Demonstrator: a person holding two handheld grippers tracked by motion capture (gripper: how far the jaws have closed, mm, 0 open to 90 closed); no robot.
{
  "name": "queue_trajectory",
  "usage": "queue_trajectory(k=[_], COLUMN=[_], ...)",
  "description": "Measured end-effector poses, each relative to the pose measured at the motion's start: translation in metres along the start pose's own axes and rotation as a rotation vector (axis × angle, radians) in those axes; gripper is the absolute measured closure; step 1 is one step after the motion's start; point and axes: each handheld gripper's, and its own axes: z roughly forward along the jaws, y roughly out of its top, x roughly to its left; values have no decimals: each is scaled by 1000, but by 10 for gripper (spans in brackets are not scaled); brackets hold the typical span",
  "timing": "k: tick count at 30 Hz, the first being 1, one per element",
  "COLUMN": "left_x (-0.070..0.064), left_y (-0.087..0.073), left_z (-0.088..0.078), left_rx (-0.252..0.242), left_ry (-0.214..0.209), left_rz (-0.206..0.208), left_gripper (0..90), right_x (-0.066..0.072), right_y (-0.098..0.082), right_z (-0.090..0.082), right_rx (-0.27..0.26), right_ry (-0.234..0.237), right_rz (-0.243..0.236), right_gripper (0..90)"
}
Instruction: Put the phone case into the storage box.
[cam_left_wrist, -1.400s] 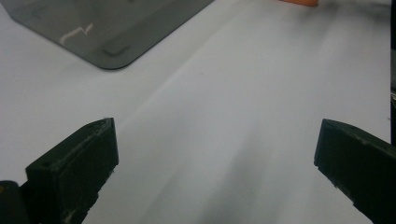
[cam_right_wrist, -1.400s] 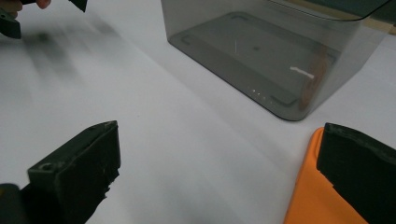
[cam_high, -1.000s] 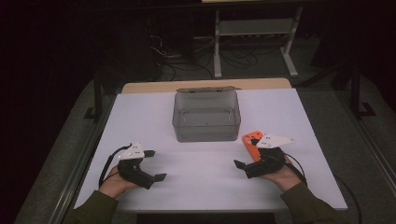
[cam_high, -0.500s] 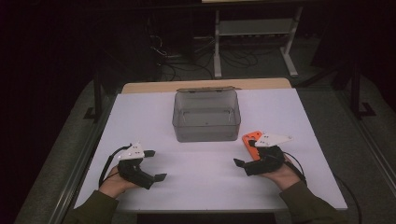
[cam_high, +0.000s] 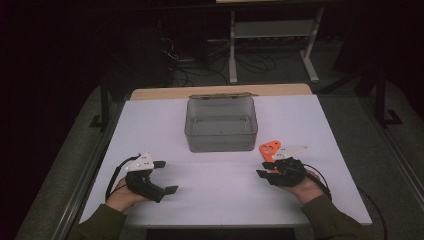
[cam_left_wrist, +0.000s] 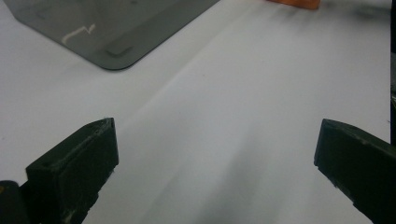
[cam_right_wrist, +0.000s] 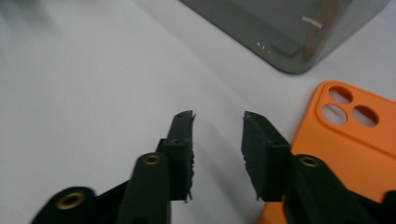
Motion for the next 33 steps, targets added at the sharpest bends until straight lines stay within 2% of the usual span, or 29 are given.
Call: queue_trajectory(k=[4,5,6,7,9,18,23,33], left_x=[0,0,0,0,0,0,-1,-1], left_y=[0,0,0,0,0,0,0,0], left_z=[0,0,0,0,0,0,0,-1], left_rx=[0,0,0,-1,-1,-4,-5,-5], left_ry=[-2,-3,-3,-3,-2,-4,-4,-5], left_rz=[0,0,0,-2,-2,-4,-4,-4], left_gripper=[0,0,0,0,0,0,0,0], right_x=[0,0,0,-1,-3,-7,-9,-15], right_y=[-3,-4,-4,-5,-6,-14,-17,-21], right_z=[1,1,1,-1,-1,-3,-2,-7], right_rx=[41,50,50,63,72,112,135,141], right_ry=[-15,-11,-11,-9,-13,-23,-44,-63], right_rz=[-9,-5,-5,8,10,36,44,73], right_gripper=[747,784,784,846,880,885,886,887])
